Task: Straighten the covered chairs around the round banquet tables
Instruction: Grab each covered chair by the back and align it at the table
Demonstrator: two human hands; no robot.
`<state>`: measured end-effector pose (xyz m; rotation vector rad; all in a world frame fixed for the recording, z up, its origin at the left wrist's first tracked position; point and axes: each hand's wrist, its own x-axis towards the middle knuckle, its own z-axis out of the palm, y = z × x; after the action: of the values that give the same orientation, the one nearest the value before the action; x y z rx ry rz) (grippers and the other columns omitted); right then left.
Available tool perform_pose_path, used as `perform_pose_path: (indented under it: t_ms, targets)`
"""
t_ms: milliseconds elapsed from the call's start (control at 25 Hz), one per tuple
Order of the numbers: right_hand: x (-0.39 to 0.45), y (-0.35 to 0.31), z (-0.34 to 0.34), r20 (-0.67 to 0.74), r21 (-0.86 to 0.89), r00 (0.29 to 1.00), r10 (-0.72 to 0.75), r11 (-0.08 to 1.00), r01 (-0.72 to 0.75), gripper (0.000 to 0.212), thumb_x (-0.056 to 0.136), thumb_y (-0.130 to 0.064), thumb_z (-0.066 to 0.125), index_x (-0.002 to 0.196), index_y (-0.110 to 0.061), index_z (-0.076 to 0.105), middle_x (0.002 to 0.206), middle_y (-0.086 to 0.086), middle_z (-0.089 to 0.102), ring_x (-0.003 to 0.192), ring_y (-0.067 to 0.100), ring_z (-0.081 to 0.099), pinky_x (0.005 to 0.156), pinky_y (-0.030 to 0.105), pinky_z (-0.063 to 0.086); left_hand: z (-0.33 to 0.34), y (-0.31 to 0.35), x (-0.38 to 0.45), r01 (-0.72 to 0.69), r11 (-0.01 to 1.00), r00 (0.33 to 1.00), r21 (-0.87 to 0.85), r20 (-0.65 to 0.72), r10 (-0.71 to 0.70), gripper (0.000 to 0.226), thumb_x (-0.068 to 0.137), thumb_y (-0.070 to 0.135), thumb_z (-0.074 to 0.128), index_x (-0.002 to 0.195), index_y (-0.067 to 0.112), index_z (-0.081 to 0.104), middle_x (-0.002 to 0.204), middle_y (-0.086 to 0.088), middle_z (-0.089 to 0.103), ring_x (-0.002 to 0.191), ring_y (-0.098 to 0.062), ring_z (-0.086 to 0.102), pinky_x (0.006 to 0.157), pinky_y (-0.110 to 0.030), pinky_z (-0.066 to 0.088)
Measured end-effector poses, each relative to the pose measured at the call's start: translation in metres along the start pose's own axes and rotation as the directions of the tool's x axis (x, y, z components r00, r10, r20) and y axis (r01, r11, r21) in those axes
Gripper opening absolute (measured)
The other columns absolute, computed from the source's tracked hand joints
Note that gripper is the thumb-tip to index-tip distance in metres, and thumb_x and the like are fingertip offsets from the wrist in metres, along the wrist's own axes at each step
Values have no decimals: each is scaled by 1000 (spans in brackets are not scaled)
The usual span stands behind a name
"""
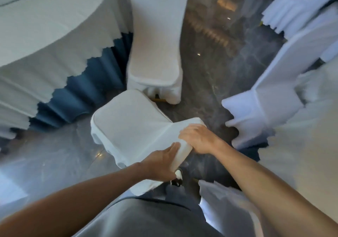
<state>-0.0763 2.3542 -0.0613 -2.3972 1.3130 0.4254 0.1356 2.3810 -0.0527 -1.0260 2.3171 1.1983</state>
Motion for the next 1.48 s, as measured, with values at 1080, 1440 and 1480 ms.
perform_pose_path:
  t_ms: [1080, 1440, 1480]
  targets:
    - [260, 35, -160, 43, -94, 982, -182, 978, 185, 15, 70, -19, 60, 83, -26, 65, 82, -1, 67, 81, 27, 63, 71, 40, 56, -165, -109, 20, 488, 716, 529, -499, -483, -697, 64, 77, 9, 58, 127, 49, 59, 77, 10, 59, 67, -16, 55, 52, -22, 33]
    - [326, 40, -174, 90, -73, 970, -228, 969, 235, 15, 74, -19, 65, 87, -27, 64, 85, -2, 66, 84, 25, 65, 75, 42, 56, -207, -149, 35, 595, 641, 430, -484, -482, -763, 59, 80, 18, 57, 129, 51, 57, 91, 1, 71, 75, -23, 59, 67, -30, 39]
    - [326, 44, -172, 84, -70, 968, -238, 967, 244, 14, 74, -19, 65, 86, -26, 63, 86, -1, 67, 85, 26, 65, 75, 42, 56, -204, -147, 39, 603, 645, 430, -469, -490, -758, 58, 80, 20, 58, 130, 50, 56, 94, 1, 72, 79, -25, 62, 69, -31, 40]
